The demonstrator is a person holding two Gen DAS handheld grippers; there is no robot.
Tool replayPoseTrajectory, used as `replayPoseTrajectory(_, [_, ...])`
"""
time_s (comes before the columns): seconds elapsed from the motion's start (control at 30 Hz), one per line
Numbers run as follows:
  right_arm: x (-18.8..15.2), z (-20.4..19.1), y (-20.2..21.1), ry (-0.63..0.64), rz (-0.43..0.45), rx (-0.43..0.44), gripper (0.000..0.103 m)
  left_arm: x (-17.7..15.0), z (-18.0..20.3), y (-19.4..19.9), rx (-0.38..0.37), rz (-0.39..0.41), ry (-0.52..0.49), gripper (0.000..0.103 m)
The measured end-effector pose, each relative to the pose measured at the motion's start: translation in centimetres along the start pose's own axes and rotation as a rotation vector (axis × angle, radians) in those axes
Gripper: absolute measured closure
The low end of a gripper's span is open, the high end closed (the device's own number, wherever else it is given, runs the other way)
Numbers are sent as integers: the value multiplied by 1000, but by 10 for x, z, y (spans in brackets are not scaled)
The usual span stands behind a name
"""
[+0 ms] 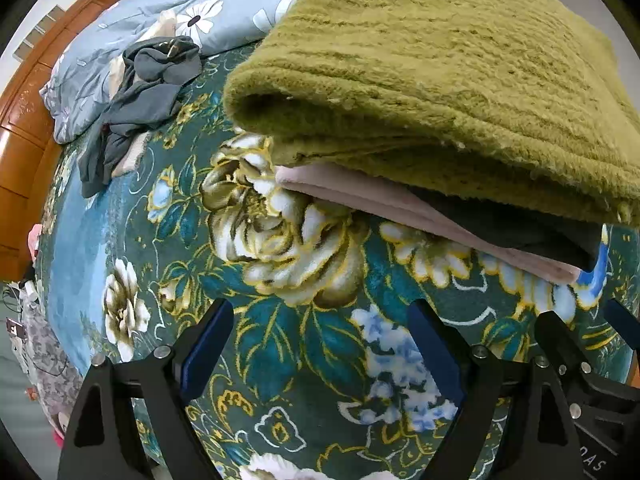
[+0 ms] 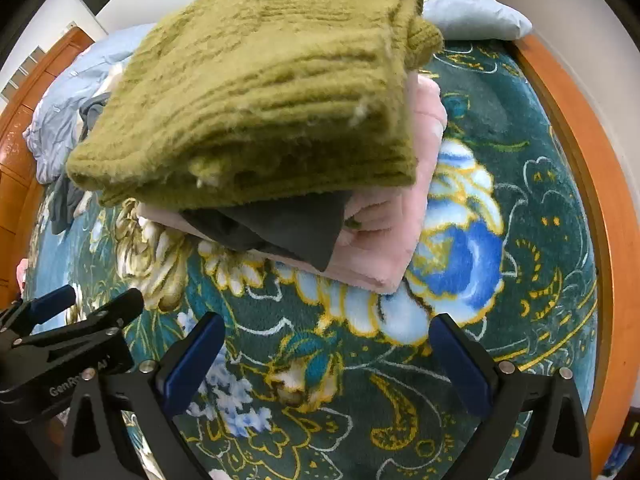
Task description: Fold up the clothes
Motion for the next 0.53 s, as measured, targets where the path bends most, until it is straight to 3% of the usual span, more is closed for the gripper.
replayPoseTrajectory(0.53, [3, 0, 18, -3, 15, -23, 0, -4, -10, 16, -25, -2, 21, 14])
Point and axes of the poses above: each gripper's, at about its wrist camera, not at the fingertips, and y roughly against the way its jaws point, z to its right, x to its top, the point moved 10 cm from there along -y, roughly the way its jaws point, and after that the axes turned 8 degrees about y, right-handed, at the moved point
